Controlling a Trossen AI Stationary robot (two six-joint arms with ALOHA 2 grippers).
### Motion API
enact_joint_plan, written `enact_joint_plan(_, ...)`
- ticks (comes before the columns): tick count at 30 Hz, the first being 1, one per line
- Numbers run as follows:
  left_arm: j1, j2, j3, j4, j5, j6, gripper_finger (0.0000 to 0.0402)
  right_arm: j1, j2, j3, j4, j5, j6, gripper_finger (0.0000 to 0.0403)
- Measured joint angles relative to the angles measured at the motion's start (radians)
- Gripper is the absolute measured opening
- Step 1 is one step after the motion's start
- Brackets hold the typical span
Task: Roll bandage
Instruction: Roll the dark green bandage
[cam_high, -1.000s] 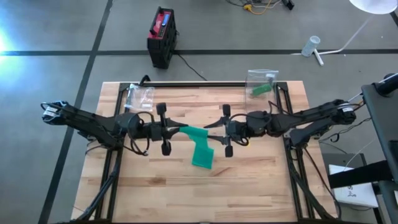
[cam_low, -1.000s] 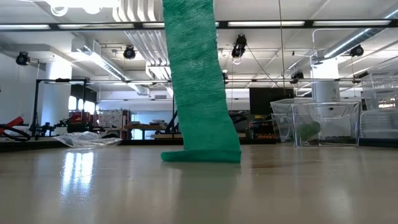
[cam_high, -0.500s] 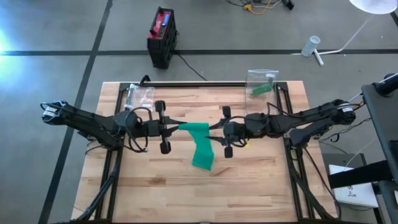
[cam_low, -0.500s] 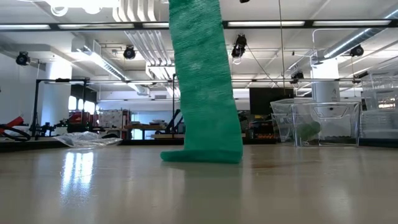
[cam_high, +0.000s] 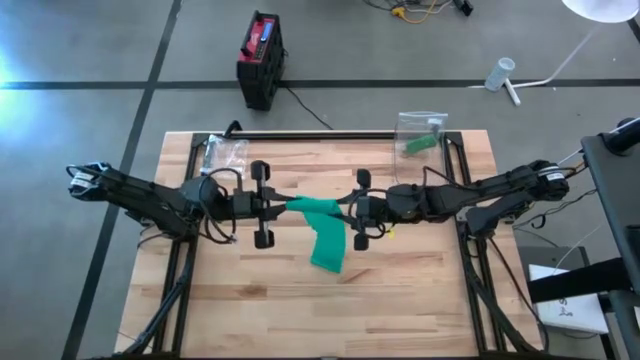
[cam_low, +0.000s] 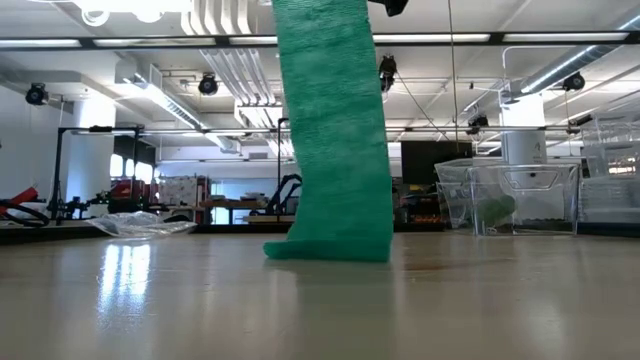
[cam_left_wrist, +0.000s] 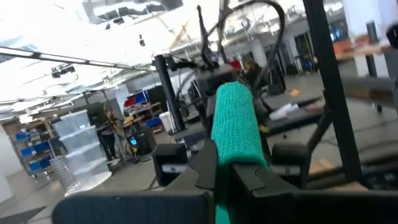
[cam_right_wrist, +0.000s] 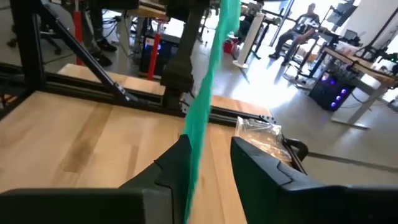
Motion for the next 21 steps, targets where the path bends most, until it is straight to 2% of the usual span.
enact_joint_plan(4, 0.001, -0.017, 0.0, 0.044, -0.046, -0.019, 0.0, -0.001, -0.008, -0.017, 0.004, 0.001, 0.004, 0.0132)
enact_joint_plan(11, 0.005, -0.023, 0.0, 0.049, -0.05, -0.026, 0.0, -0.02, 0.018, -0.033, 0.034, -0.007, 0.031, 0.0156)
enact_joint_plan(17, 0.01, -0.025, -0.001, 0.103, -0.054, -0.026, 0.0, -0.024, 0.063, -0.033, 0.044, -0.011, 0.03, 0.0139)
enact_joint_plan(21, 0.015, -0.029, -0.001, 0.098, -0.105, -0.024, 0.0, -0.024, 0.063, -0.033, 0.045, -0.025, 0.012, 0.01)
